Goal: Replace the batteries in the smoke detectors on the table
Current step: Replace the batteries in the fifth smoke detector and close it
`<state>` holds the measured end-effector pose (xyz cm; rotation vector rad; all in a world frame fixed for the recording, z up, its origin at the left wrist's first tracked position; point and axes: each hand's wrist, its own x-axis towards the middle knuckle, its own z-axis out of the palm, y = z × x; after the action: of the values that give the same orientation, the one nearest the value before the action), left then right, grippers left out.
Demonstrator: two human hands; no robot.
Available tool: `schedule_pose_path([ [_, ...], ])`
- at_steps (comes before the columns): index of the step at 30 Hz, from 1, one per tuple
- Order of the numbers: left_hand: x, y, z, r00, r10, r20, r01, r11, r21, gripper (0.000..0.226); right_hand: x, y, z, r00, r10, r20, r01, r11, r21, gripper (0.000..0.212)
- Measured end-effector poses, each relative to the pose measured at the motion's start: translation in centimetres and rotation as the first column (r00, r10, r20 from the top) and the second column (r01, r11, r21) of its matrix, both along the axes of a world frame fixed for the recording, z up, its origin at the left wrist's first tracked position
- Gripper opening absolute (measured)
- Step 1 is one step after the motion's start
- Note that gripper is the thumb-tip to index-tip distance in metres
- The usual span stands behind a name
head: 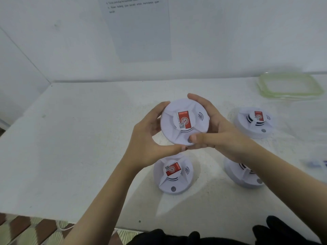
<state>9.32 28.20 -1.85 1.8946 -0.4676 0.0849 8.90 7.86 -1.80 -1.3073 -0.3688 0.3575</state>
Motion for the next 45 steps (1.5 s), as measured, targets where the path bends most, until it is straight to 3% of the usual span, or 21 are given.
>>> schedule_pose_path([
  [12, -0.5, -0.3, -0.3, 0.989, -0.025, -0.147, 0.022, 1.0, -0.02, 0.094, -0.4, 0.0, -1.6, 0.998, -0.065, -0.004, 0.065, 0.997, -0.032, 0.085],
  [45, -0.5, 0.0, -1.1, 0.978, -0.029, -0.206, 0.023, 0.999, -0.031, 0.101, -0.5, 0.2, -2.5, 0.997, -0.073, -0.008, 0.073, 0.997, -0.027, 0.083],
])
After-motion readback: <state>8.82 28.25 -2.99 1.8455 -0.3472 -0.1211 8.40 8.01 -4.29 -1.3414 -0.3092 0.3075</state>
